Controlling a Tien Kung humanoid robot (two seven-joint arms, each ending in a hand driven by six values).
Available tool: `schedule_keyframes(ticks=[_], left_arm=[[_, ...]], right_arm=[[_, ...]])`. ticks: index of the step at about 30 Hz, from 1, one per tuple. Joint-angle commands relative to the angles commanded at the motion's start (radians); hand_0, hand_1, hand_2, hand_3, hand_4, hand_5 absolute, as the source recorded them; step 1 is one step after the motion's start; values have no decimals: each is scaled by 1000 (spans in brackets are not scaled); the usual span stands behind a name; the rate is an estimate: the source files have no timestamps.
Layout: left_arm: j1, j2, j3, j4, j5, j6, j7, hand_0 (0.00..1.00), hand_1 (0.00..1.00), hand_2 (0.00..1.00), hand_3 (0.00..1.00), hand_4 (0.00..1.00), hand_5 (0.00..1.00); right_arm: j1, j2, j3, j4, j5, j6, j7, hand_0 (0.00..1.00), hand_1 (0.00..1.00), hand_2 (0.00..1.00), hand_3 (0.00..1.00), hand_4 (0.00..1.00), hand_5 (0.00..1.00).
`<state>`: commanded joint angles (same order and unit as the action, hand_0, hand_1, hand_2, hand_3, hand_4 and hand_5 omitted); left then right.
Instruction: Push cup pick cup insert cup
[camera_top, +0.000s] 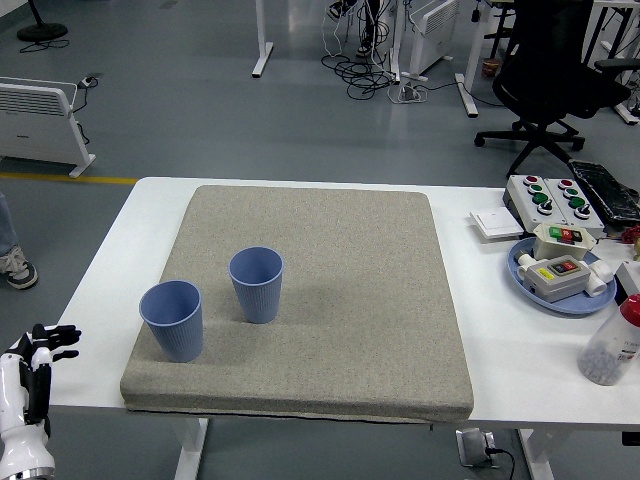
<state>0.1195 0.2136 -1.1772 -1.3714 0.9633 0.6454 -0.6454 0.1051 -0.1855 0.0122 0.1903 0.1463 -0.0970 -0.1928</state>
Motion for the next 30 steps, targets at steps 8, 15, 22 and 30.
schedule_keyframes(ticks=[8, 15, 22, 30], left_arm=[[-15, 14, 68, 5, 48, -83, 0, 359, 485, 470, 437, 447, 998], [-57, 11, 102, 46, 89, -148, 0, 386, 495, 476, 442, 459, 998], [-89, 3, 117, 84, 138, -180, 0, 430, 509, 488, 448, 489, 998], [-106, 1, 129, 116, 112, -216, 0, 465, 520, 501, 452, 490, 998]], right_arm=[[6, -1, 3, 2, -12, -4, 7, 713, 637, 771, 738, 381, 577], [11, 2, 0, 5, -25, -14, 15, 712, 635, 765, 730, 370, 579], [9, 3, -2, 6, -35, -18, 13, 712, 633, 761, 722, 361, 577], [9, 4, 7, 6, -58, -21, 8, 712, 631, 759, 718, 355, 572]])
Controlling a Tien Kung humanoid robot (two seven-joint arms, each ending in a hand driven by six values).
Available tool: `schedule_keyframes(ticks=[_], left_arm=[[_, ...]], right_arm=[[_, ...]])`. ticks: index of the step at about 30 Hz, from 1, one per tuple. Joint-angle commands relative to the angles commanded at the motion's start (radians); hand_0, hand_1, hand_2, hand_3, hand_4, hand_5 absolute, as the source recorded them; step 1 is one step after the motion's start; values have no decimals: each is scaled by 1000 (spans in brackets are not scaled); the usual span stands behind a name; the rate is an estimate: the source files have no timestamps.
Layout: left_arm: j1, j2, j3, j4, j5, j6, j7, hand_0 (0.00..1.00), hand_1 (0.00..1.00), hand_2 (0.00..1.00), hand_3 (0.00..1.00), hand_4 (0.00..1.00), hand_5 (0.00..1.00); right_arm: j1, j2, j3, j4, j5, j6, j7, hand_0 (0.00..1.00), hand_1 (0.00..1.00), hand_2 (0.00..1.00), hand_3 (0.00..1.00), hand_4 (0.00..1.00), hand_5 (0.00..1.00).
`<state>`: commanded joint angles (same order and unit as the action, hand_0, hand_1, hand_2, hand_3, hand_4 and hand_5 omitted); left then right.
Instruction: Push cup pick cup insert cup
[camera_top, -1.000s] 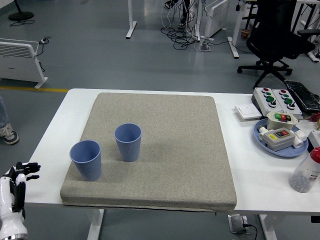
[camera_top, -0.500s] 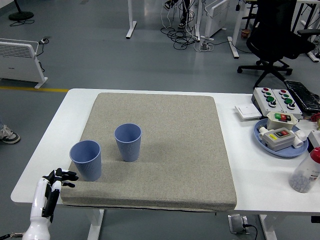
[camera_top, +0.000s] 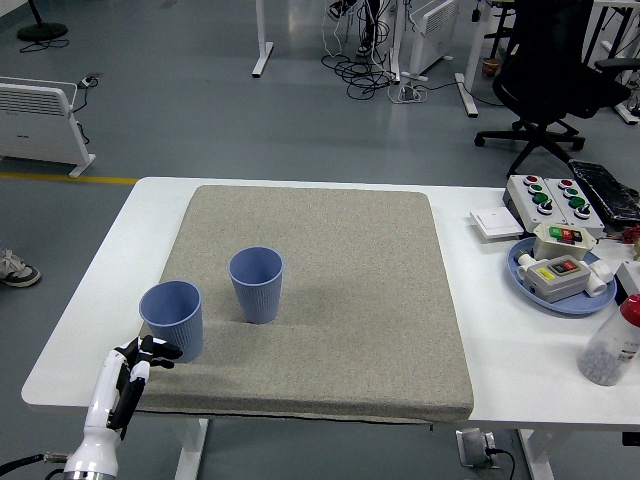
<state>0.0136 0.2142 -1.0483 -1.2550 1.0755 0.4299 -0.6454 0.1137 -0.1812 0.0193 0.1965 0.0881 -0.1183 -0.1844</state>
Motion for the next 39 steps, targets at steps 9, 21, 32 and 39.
schedule_keyframes(ticks=[9, 21, 32, 39], left_arm=[[-33, -8, 20, 51, -33, -37, 0, 524, 522, 498, 452, 502, 998], [-88, -22, 19, 123, -32, -90, 0, 560, 543, 513, 460, 529, 998], [-145, -37, 32, 192, -41, -100, 0, 566, 544, 514, 460, 531, 998], [-186, -48, 47, 230, -49, -108, 0, 566, 546, 515, 462, 531, 998]], right_arm=[[0, 3, 7, 1, -13, -2, -4, 712, 630, 755, 706, 339, 576], [0, 5, 8, 2, -24, -3, -4, 711, 628, 751, 699, 326, 584], [0, 6, 13, 2, -33, -4, -5, 711, 628, 748, 694, 319, 585], [-3, 7, 26, 3, -53, -5, -9, 711, 628, 747, 691, 316, 585]])
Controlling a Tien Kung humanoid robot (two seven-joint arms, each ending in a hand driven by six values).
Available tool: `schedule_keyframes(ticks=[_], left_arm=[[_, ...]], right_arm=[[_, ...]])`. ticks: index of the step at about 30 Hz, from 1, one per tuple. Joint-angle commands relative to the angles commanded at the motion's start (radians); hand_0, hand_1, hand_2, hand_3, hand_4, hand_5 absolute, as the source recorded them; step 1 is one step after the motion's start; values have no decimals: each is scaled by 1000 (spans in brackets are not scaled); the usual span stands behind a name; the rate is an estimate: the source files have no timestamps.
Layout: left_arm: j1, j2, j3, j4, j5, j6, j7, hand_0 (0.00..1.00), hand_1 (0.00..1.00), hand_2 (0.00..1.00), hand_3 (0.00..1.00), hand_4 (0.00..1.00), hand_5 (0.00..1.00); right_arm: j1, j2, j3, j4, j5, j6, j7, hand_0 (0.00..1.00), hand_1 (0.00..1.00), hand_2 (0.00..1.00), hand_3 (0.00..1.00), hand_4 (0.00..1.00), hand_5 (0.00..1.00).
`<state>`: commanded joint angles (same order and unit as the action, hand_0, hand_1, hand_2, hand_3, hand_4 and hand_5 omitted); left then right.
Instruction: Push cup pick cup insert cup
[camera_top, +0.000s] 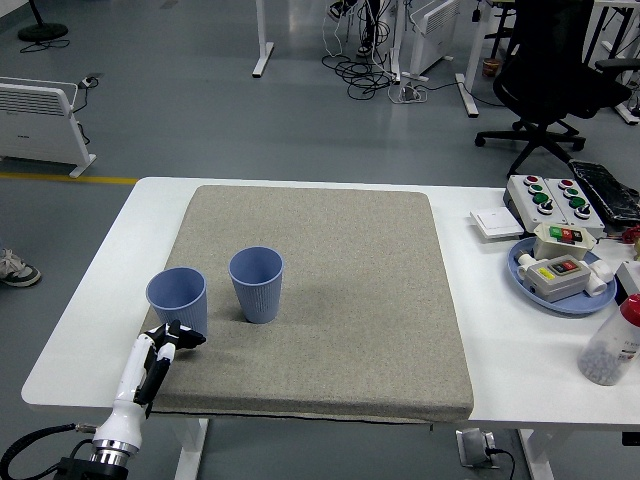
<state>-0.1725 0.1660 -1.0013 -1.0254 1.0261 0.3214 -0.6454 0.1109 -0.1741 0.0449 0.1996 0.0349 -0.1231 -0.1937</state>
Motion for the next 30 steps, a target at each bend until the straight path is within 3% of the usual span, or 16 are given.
schedule_keyframes(ticks=[16, 30], left_arm=[[-87, -34, 38, 101, -97, -32, 0, 564, 551, 516, 460, 529, 998], [-198, -40, 33, 197, -101, -48, 6, 564, 551, 516, 461, 528, 998]], right_arm=[[-6, -1, 29, 2, -51, -2, -11, 711, 628, 746, 688, 313, 588], [4, -1, 31, 3, -69, -1, -11, 712, 628, 744, 684, 308, 590]])
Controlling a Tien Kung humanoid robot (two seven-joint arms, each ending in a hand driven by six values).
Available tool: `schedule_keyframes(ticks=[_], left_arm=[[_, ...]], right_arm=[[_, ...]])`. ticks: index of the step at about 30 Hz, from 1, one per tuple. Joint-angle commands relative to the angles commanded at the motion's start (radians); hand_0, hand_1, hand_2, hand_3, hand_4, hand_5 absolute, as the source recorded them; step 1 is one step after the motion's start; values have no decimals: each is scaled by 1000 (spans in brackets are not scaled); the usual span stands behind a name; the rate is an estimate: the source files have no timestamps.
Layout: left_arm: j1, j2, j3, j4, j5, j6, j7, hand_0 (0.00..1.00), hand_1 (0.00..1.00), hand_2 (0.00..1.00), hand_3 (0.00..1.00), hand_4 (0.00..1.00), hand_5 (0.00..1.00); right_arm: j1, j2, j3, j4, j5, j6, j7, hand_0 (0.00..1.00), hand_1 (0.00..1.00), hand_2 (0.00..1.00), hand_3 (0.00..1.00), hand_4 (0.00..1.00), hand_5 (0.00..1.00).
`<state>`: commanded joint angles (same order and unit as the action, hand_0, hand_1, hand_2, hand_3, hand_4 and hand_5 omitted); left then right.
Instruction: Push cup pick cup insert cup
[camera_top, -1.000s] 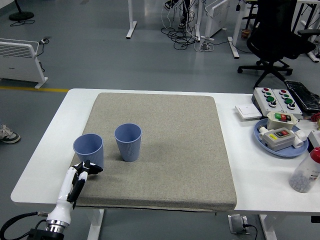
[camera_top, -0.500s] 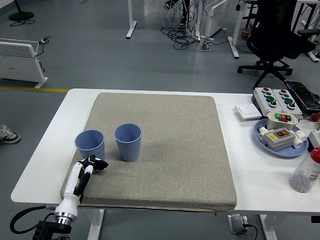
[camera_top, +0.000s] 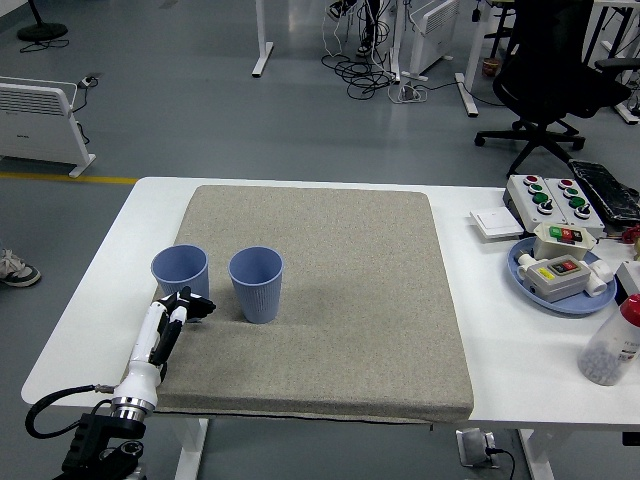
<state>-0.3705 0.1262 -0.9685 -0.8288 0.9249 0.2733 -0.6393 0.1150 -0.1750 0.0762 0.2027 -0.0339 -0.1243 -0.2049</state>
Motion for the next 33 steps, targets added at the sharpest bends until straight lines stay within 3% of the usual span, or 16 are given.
schedule_keyframes(ticks=[16, 33], left_arm=[[-105, -7, 44, 128, -59, -25, 4, 564, 551, 516, 465, 533, 998], [-172, -11, 106, 235, -130, -36, -6, 566, 551, 515, 463, 532, 998]], right_arm=[[7, -2, 6, 1, -19, 3, -3, 713, 630, 741, 682, 304, 597], [8, -2, 18, 3, -44, 3, -8, 714, 630, 739, 678, 297, 594]])
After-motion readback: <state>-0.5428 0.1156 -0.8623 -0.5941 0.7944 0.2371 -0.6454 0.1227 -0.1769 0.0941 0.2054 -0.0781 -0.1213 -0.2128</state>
